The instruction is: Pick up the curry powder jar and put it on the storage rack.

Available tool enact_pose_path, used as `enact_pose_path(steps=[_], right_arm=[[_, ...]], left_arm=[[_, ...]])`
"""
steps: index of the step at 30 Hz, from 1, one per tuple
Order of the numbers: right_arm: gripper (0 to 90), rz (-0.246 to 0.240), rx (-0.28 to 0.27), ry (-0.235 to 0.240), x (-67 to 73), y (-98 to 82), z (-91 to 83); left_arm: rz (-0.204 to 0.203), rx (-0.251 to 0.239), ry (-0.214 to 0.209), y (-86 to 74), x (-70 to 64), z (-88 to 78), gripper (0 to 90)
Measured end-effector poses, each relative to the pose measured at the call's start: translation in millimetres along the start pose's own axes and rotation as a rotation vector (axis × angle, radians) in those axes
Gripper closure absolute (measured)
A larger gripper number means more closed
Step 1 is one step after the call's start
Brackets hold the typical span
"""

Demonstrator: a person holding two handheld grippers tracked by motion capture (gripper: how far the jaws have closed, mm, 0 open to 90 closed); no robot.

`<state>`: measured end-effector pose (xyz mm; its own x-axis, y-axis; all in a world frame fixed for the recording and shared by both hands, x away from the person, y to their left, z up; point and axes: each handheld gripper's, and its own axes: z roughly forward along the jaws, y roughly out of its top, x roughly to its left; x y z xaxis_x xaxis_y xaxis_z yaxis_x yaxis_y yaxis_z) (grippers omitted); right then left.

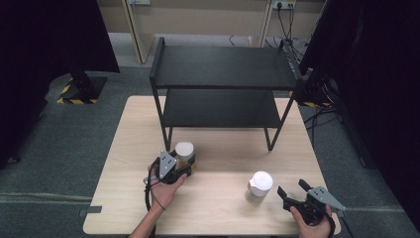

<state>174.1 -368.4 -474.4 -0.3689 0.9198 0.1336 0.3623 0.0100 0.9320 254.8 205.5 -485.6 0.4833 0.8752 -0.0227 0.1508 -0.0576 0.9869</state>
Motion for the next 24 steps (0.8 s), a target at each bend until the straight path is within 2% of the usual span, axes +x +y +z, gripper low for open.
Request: enact_pose_path(steps=[10,24], right_arm=[[7.2,0.0,0.0,-0.002,0.4,0.0,0.0],[7.2,0.002,0.0,-0.003,0.4,0.0,0.0]], left_arm=[[0.014,-0.059,0.014,14.3,-4.2,-16.8,35.0],[0.025,-0.13,0.023,36.7,-8.2,-30.4,35.1]])
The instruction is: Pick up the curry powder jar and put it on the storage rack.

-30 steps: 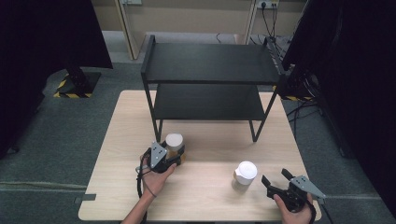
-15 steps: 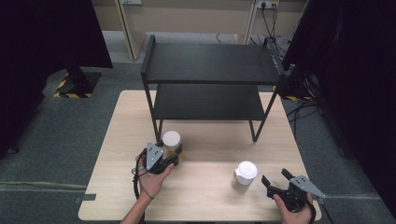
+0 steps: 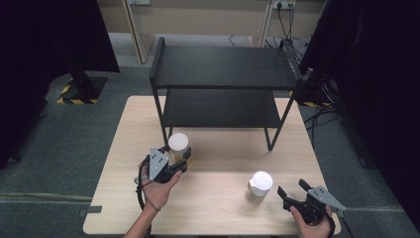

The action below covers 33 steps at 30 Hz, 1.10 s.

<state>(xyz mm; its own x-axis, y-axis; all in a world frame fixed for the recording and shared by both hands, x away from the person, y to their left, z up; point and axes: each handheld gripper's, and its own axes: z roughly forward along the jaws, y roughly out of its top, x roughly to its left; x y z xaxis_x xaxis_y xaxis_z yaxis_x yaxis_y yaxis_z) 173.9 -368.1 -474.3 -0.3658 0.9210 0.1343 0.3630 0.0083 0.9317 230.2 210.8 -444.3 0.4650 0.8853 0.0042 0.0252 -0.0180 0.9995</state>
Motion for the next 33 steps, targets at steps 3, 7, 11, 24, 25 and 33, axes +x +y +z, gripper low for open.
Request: enact_pose_path(steps=[3,7,11,24,25,33], right_arm=[[7.2,0.0,0.0,0.0,0.1,0.0,0.0],[7.2,0.001,0.0,-0.001,0.1,0.0,0.0],[7.2,0.0,-0.001,-0.001,0.2,-0.3,-0.1],[7.2,0.004,-0.005,-0.001,-0.3,-0.8,-0.4],[7.2,0.004,-0.005,0.0,-0.4,-0.8,-0.4],[7.2,0.005,-0.004,-0.002,-0.5,-0.7,-0.6]], left_arm=[[-0.005,-0.017,-0.001,4.3,0.1,-1.5,35.0],[0.002,-0.035,0.003,10.3,-1.4,-3.3,35.1],[-0.003,-0.046,0.0,17.4,-0.4,-4.4,35.1],[0.016,-0.077,0.021,36.7,-0.5,-4.8,35.1],[0.019,-0.079,0.022,38.4,-0.3,-4.9,35.1],[0.03,-0.108,0.036,53.7,0.4,-4.9,35.1]])
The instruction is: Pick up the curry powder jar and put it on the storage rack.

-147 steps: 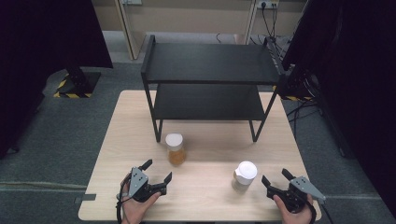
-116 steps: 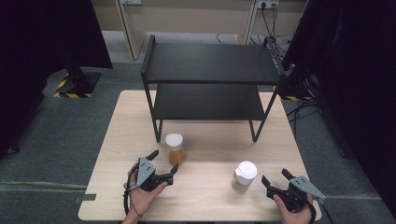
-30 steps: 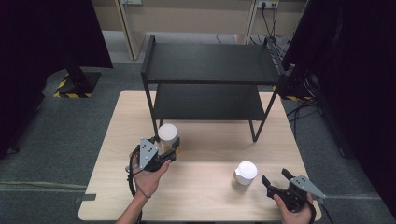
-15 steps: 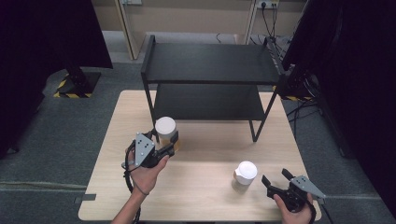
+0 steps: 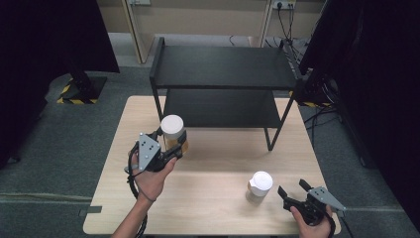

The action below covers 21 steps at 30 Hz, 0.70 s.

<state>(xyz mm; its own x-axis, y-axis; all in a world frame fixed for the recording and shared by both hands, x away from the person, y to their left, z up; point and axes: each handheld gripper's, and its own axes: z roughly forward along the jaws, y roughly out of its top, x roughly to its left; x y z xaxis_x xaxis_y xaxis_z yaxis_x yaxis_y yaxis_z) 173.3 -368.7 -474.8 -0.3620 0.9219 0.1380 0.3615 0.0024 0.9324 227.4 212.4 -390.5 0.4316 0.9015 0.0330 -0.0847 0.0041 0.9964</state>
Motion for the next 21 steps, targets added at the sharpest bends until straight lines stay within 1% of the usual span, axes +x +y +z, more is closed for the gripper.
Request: enact_pose_path(steps=[10,11,14,21], right_arm=[[7.2,0.002,-0.002,-0.001,-0.7,-0.3,-0.4],[7.2,0.001,-0.002,-0.002,-0.7,-0.3,-0.4],[7.2,0.001,-0.002,-0.002,-0.6,-0.4,-0.4],[7.2,0.002,-0.003,-0.002,-0.6,-0.4,-0.4]], left_arm=[[0.009,-0.045,0.02,20.8,0.3,2.6,35.1],[0.009,-0.045,0.02,20.8,0.3,2.6,35.0],[0.012,-0.054,0.025,28.1,-0.1,4.0,35.0],[0.016,-0.068,0.03,39.2,-1.8,7.0,35.1]])
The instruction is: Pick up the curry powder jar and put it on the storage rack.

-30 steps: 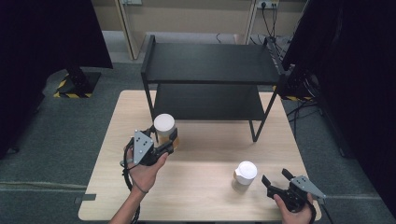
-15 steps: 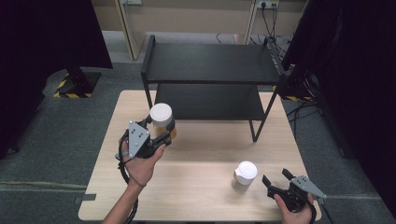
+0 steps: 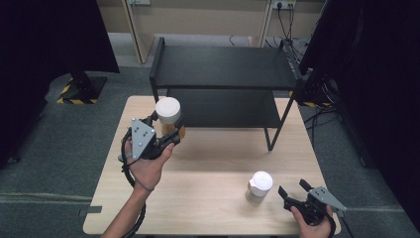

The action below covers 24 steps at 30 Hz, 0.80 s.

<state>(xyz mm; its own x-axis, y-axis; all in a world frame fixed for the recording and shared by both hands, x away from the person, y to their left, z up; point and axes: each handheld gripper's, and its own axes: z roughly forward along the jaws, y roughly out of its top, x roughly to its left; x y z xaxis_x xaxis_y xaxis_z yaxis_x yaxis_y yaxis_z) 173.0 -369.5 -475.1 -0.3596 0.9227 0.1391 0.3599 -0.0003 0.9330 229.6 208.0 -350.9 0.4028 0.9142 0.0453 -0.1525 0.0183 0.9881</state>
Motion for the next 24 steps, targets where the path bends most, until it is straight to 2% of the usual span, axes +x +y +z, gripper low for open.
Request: enact_pose_path(steps=[24], right_arm=[[7.1,0.001,-0.001,-0.002,-0.4,-0.2,-0.4]], left_arm=[[-0.004,-0.029,0.028,34.3,-2.1,13.6,35.0]])
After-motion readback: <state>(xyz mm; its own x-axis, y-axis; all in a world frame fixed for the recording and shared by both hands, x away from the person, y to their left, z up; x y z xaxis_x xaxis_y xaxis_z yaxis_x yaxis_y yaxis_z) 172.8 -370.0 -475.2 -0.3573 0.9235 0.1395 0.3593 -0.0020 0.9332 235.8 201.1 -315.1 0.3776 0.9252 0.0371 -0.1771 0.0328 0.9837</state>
